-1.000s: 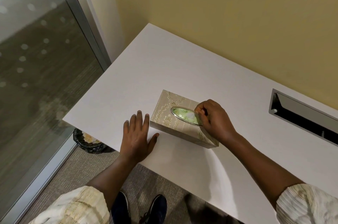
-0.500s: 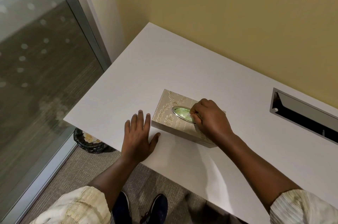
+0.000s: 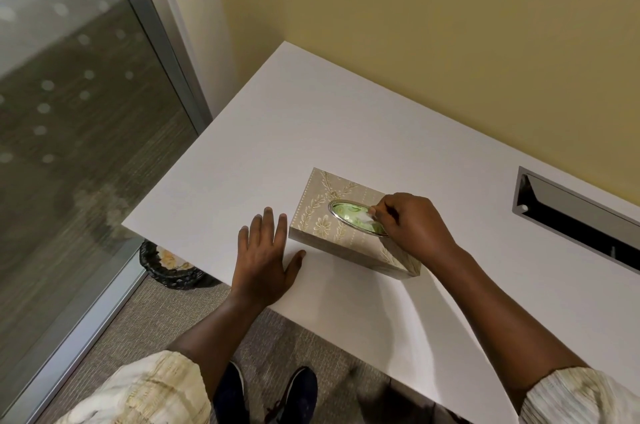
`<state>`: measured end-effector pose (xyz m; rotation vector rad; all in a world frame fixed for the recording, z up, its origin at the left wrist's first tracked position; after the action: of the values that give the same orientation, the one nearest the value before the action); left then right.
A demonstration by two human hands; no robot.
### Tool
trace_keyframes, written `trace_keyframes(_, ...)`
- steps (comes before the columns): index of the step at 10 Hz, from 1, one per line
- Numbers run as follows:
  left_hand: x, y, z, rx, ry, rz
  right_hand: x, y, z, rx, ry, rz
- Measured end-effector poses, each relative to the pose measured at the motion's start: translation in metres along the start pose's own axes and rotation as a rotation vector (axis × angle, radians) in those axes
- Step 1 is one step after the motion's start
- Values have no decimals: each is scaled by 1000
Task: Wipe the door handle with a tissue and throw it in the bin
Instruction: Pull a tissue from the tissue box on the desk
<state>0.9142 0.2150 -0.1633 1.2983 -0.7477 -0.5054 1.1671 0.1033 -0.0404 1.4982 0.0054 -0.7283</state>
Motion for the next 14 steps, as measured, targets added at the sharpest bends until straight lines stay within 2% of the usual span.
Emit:
trace_keyframes(2,0,0,0,10,-5,-19,-13,-2,-5,-90,140,142)
trace_keyframes(3,0,0,0,13,-5,-19,-13,-2,-7,-103,134,173)
trace_keyframes(5,0,2,0,21,-8,-19,-13,4,-10,-36,116,111)
trace_keyframes(6,0,2,0,20,-8,-19,-13,2,-12,-75,126,129)
trace_keyframes(7,0,1,0,18,-7,-23,-14,0,-15,-112,167,208)
trace_keyframes(8,0,1,0,19,-4,-21,-16,-4,-15,-96,226,291)
trace_keyframes(10,0,0,0,19,-3,-17,-14,-18,-13,-39,228,373)
trace_keyframes(14,0,0,0,32,-4,-34,-12,-1,-2,102,103,-123)
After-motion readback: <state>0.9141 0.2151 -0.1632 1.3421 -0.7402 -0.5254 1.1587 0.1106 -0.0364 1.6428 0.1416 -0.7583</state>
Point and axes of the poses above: each hand's wrist, its own z-axis away from the middle knuckle, its own y-axis out of the back of the hand, x = y × z, the point moved 1 cm from there along -z, towards the middle knuckle, and after that the axes turned 1 degree about -x, right-handed, at the moved point
